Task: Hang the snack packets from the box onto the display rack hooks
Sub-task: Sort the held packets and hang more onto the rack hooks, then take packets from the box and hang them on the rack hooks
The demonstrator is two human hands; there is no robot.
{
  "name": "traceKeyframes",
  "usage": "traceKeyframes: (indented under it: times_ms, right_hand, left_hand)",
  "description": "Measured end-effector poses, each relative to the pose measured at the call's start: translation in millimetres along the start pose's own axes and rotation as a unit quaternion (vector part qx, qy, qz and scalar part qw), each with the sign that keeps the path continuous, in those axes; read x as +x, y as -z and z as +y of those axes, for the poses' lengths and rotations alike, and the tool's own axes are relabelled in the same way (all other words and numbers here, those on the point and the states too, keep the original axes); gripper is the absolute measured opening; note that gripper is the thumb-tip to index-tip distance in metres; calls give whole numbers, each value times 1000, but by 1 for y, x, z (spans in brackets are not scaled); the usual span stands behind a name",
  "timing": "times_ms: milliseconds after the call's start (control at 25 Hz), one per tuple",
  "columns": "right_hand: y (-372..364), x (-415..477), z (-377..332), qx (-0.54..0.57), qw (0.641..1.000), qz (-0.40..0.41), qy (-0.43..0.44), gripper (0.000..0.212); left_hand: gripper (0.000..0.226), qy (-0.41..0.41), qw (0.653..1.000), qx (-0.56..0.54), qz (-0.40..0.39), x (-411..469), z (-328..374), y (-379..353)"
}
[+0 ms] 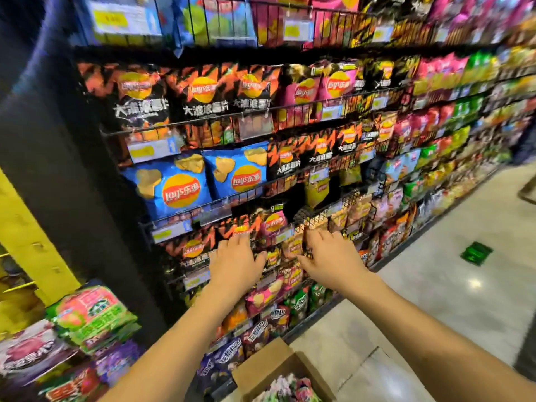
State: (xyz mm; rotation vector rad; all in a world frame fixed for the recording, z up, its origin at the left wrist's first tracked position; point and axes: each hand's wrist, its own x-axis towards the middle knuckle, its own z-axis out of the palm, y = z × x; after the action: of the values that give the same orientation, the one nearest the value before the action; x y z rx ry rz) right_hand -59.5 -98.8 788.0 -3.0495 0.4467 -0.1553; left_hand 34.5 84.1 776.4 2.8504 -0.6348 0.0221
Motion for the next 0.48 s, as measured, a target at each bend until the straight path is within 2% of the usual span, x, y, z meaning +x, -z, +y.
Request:
traceKeyframes:
  times_ms: [240, 360, 480]
  right_hand:
    - [-24, 64, 33, -14, 999, -39, 1, 66]
    - [-46, 95, 41, -5, 997, -70, 22, 61]
    - [-75, 125, 50, -3, 992, -108, 66, 67]
  left_hand:
    - [62, 20, 999, -21, -18, 55, 22, -38]
    - [60, 54, 998, -27, -34, 76, 23, -59]
    - [59, 97, 994, -27, -47, 89, 21, -84]
